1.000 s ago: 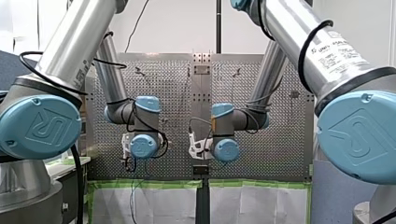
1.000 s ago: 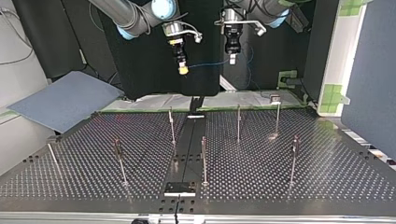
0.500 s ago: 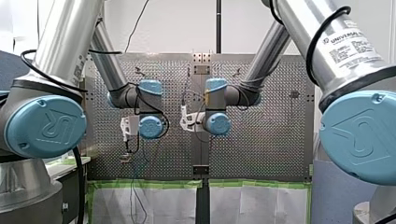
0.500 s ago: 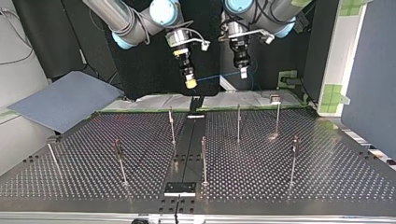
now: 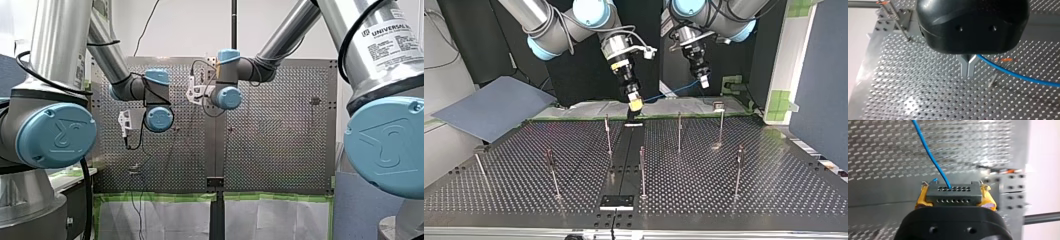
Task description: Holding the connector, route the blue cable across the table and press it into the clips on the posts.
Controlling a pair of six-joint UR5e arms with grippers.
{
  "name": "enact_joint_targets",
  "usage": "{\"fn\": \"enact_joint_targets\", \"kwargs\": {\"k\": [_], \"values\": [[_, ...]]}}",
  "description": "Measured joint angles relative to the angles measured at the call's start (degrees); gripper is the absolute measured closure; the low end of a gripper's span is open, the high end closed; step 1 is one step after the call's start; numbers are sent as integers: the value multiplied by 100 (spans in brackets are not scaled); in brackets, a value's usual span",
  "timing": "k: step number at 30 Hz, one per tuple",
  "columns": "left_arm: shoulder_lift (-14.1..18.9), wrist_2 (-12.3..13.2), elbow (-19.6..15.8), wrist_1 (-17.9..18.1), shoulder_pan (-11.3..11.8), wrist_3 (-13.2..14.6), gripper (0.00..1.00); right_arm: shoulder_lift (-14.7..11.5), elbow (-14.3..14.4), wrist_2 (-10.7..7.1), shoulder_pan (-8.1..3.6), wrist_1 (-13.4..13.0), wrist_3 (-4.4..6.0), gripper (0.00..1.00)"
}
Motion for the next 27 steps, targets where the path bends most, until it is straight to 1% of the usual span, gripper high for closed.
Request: {"fn": "enact_joint_targets", "kwargs": {"k": [4,6,8,12,16,19,23,27], "values": [[196,-11,86,-195,65,-10,100,-188,-196,-34,50,199,42,100],[292,6,131,-295,90,-18,100,-210,-264,-42,73,286,53,100],[393,35,169,-392,115,-25,100,-185,-328,-46,106,383,60,100],[589,87,212,-589,174,-36,100,-53,-485,-47,198,579,72,100],[771,109,257,-770,252,-79,100,45,-625,-47,288,808,122,100],[914,140,320,-914,299,-95,100,87,-703,-47,332,971,164,100],[1104,170,377,-1103,383,-96,100,108,-846,-62,358,1165,247,100],[1299,190,455,-1298,526,-78,100,117,-1047,-84,334,1377,323,100]]}}
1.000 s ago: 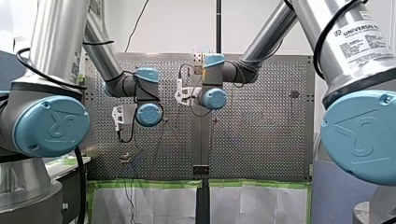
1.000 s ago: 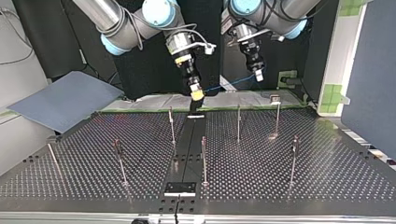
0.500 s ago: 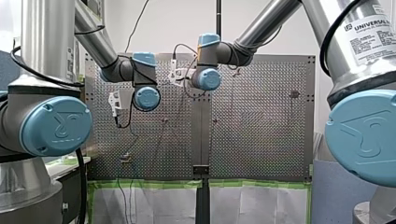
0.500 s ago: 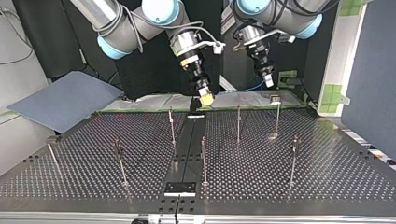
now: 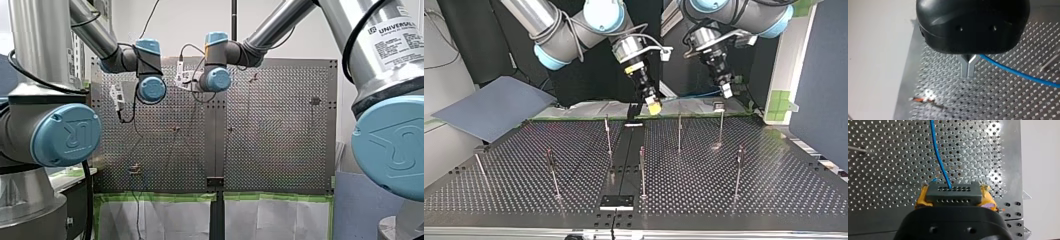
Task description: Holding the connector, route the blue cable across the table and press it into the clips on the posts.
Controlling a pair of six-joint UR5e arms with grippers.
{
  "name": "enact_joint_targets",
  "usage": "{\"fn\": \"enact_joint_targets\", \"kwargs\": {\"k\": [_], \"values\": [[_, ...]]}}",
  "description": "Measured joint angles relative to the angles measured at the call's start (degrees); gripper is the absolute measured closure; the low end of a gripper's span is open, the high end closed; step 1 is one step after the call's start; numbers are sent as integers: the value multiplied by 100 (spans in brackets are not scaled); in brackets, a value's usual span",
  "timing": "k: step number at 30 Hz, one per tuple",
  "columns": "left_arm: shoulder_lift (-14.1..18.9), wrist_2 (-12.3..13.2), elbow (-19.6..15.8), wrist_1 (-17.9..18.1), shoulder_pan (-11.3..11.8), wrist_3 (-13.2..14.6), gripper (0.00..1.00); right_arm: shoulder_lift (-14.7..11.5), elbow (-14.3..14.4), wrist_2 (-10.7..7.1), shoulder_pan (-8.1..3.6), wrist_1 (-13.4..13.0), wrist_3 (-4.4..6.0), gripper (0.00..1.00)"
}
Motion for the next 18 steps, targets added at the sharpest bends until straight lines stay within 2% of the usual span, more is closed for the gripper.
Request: {"fn": "enact_joint_targets", "kwargs": {"k": [5,8,11,18], "values": [[267,184,73,-219,252,-51,100,14,-263,-113,-39,267,80,100],[415,324,133,-243,398,-90,100,61,-412,-203,-54,416,159,100],[548,471,214,-251,535,-123,100,156,-555,-280,-42,557,194,100],[411,803,383,-245,667,-162,100,328,-918,-337,-42,920,274,100]]}}
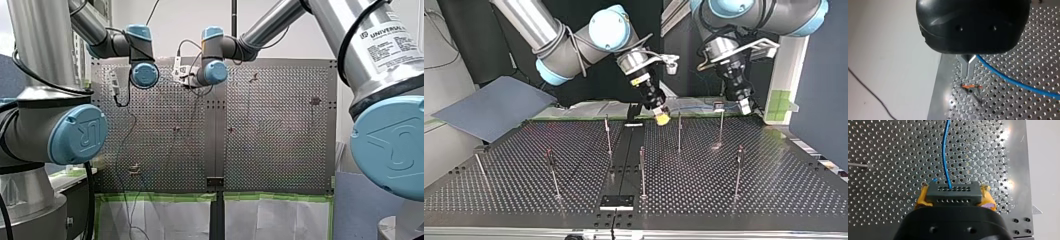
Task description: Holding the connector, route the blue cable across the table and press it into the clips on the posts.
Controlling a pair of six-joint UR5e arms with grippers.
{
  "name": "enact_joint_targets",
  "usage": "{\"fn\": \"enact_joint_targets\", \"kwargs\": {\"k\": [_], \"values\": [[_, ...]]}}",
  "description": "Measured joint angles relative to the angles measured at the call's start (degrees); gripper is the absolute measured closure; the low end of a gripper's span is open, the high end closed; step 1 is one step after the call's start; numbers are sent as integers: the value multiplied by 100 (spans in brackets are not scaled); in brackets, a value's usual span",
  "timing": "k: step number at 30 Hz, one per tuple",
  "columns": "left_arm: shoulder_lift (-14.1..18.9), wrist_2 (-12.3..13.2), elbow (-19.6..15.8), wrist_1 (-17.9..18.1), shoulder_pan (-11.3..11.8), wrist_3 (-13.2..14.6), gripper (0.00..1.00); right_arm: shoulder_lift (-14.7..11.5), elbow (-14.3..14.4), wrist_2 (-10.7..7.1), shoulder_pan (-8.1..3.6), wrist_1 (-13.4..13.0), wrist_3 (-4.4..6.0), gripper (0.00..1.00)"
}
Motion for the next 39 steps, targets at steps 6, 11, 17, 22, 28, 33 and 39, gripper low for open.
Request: {"fn": "enact_joint_targets", "kwargs": {"k": [6,11,17,22,28,33,39], "values": [[-290,147,108,114,75,-19,100,30,-301,-6,-33,246,99,100],[-442,174,214,186,188,-32,100,193,-569,-7,-51,407,137,100],[-554,223,325,200,346,-39,100,496,-886,-66,-56,531,144,100],[-693,386,428,207,464,-46,100,767,-1187,-163,-68,533,146,100],[-818,546,577,208,594,-85,100,885,-1496,-229,-83,529,147,100],[-830,619,635,212,713,-105,100,982,-1720,-380,-122,531,168,100],[-832,742,674,260,845,-164,100,1113,-1939,-505,-106,549,184,100]]}}
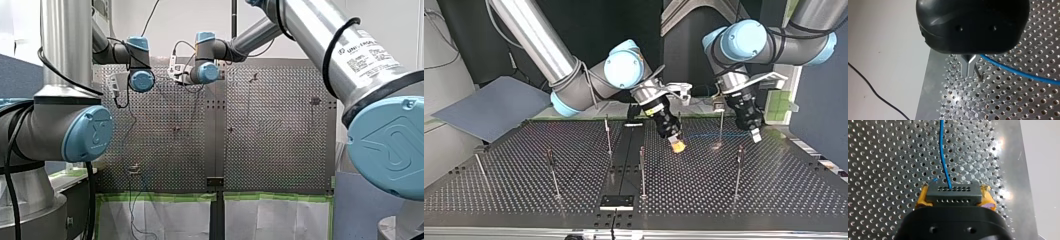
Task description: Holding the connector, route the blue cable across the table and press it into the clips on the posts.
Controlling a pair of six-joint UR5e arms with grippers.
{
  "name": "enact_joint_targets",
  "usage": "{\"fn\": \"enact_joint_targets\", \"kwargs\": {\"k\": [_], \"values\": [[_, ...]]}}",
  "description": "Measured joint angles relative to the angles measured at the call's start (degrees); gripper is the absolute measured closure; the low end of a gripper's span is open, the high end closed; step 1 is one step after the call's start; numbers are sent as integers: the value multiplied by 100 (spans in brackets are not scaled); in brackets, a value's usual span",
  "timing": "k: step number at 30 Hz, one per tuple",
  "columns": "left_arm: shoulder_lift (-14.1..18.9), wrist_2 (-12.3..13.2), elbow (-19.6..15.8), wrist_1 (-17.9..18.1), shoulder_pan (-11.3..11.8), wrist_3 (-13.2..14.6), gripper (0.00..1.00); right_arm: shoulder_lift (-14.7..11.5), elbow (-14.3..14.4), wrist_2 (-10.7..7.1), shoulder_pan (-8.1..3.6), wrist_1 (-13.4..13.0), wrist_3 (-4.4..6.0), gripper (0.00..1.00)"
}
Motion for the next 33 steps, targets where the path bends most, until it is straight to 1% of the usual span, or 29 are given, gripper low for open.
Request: {"fn": "enact_joint_targets", "kwargs": {"k": [4,8,16,24,30,33], "values": [[-22,117,79,20,78,-60,100,76,-71,-21,14,2,2,100],[-120,249,181,14,144,-104,100,110,-102,-20,10,0,5,100],[-343,294,416,0,247,-114,100,131,-191,-20,-24,-1,6,100],[-430,516,510,138,401,-144,100,139,-229,8,-35,4,6,100],[-679,694,561,216,520,-262,100,142,-231,31,-43,13,6,100],[-823,809,593,294,643,-341,100,142,-231,40,-50,20,6,100]]}}
